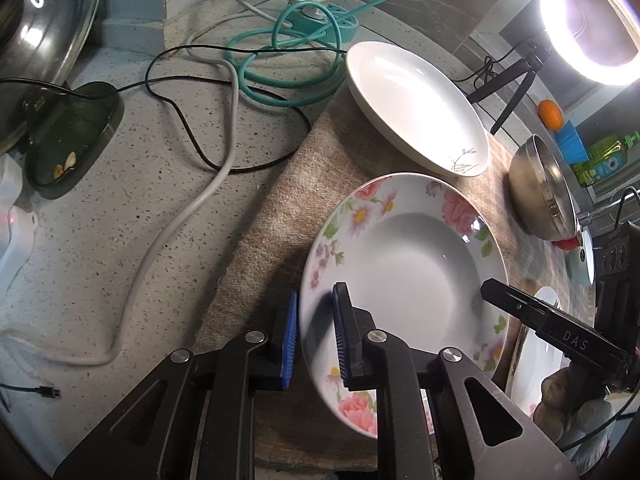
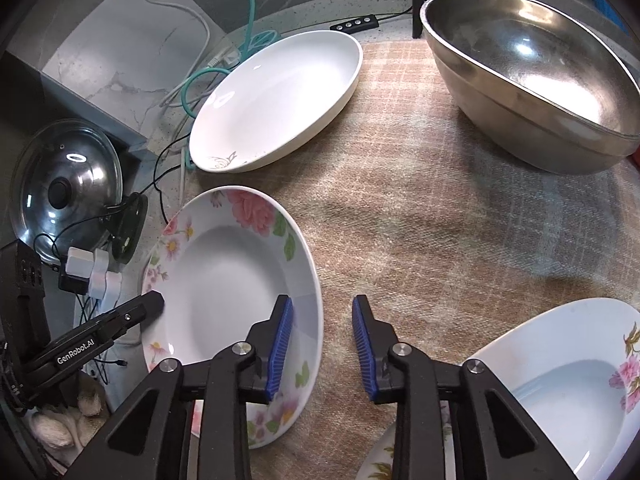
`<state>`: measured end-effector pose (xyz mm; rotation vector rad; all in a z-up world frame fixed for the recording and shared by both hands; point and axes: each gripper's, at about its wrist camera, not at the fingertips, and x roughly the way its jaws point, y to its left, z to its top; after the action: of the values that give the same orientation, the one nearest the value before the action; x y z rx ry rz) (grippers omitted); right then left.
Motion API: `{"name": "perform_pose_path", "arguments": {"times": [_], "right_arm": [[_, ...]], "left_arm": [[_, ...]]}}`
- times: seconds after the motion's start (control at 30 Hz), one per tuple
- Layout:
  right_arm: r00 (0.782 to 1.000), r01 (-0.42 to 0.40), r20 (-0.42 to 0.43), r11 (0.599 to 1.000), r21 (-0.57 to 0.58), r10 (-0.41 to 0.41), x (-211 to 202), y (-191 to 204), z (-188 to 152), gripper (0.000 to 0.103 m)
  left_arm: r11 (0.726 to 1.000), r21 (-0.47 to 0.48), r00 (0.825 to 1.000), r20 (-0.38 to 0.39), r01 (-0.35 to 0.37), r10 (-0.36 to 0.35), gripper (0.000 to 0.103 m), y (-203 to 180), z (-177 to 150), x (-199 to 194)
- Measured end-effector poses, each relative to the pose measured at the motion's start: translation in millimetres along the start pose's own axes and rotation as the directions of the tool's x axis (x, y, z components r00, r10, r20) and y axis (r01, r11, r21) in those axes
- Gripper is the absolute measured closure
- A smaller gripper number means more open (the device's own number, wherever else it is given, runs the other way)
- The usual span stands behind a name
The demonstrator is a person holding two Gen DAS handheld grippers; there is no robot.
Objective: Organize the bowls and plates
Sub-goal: 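Lift the rose-patterned plate and lower it onto the pink-blossom plate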
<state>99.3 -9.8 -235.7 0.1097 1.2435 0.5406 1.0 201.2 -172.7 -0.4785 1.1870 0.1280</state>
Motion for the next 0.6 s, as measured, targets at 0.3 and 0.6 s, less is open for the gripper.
{"name": "perform_pose_path", "arguments": {"times": [0.3, 0.6], "right_arm": [[1.000, 0.001, -0.004, 1.000, -0.011, -0.001, 0.2, 7.5, -0.6, 0.088], [1.000, 0.006, -0.004, 1.000, 0.008, -0.006, -2.9, 4.5, -4.1, 0.088]], "left_arm": [[1.000, -0.008, 1.000, -0.001, -0.005, 0.005, 0.088, -0.3, -0.4, -0.7], [1.000, -0.011, 1.000, 0.001, -0.012, 0.012, 0.088, -1.9, -1.5, -2.5]]}}
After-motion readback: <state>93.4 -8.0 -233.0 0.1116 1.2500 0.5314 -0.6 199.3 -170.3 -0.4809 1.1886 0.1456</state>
